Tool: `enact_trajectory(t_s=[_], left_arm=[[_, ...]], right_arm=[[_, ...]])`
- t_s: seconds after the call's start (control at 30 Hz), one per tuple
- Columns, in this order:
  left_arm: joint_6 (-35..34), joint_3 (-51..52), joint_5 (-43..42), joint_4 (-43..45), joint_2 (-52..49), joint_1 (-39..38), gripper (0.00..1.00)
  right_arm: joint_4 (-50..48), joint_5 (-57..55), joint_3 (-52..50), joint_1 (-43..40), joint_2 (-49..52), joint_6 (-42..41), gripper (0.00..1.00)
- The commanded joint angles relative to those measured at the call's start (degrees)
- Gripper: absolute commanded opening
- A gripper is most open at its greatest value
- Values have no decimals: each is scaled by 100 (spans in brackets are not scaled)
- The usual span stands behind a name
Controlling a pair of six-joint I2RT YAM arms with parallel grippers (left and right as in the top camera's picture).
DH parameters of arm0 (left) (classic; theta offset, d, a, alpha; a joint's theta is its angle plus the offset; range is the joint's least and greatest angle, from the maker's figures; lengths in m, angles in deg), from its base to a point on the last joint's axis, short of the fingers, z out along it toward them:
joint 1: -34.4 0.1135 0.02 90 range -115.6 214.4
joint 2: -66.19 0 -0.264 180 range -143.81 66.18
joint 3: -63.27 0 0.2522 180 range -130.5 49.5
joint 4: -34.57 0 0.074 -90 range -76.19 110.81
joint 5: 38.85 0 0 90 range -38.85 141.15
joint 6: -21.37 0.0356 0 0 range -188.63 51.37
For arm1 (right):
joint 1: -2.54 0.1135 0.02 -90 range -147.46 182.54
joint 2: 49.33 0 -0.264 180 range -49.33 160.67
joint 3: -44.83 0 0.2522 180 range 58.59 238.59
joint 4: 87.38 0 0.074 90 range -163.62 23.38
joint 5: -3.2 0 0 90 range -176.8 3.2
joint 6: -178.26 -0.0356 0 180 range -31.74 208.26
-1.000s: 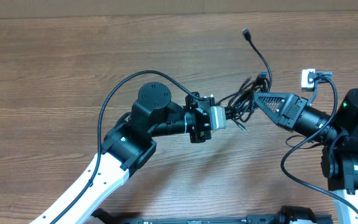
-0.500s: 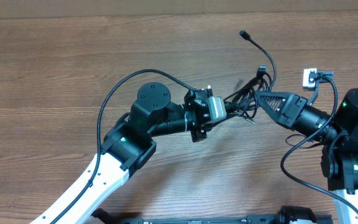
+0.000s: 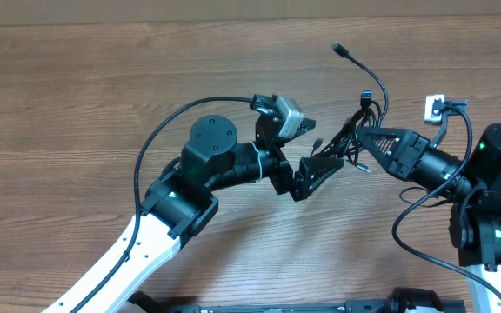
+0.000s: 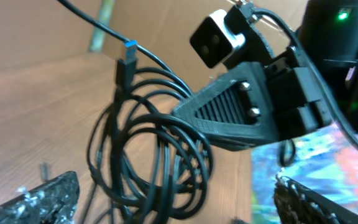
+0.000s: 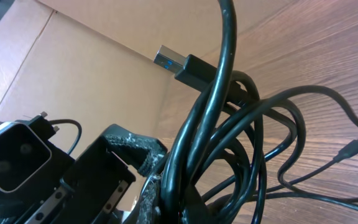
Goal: Untangle cables
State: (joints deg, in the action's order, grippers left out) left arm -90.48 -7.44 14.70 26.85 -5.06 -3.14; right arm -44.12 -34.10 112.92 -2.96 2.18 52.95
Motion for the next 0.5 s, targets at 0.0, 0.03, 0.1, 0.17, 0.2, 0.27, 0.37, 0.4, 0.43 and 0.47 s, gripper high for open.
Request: enact_trajectory(t_s=[0.0, 0.03, 0.1, 0.17, 0.2, 0.27, 0.37, 0.4, 0.43, 0.47], left_arm=[[-437, -96, -367, 28, 125, -44, 100], [-435, -96, -367, 28, 125, -44, 100], [-435, -96, -365, 35, 122, -46, 100], [-435, -96, -358, 50, 122, -83, 100], [-435, -96, -361, 74, 122, -118, 100], [-428, -96, -280, 114, 118, -234, 100], [-343, -96, 57, 107, 114, -435, 100], [-345, -96, 186, 109, 114, -501, 100], [-343, -96, 293, 109, 114, -551, 100], [-341, -96, 417, 105, 114, -610, 100]], right_arm=[[-59, -13, 127, 17, -4, 238, 5], [-44, -13, 127, 17, 0, 238, 5], [-33, -15, 127, 17, 0, 240, 5], [-57, -15, 127, 17, 0, 240, 5], [-68, -13, 127, 17, 0, 240, 5], [-68, -15, 127, 17, 0, 240, 5], [-66, -9, 127, 17, 0, 240, 4], [-66, 11, 127, 17, 0, 240, 4], [-59, 39, 127, 17, 0, 240, 4], [-61, 66, 127, 17, 0, 240, 4]])
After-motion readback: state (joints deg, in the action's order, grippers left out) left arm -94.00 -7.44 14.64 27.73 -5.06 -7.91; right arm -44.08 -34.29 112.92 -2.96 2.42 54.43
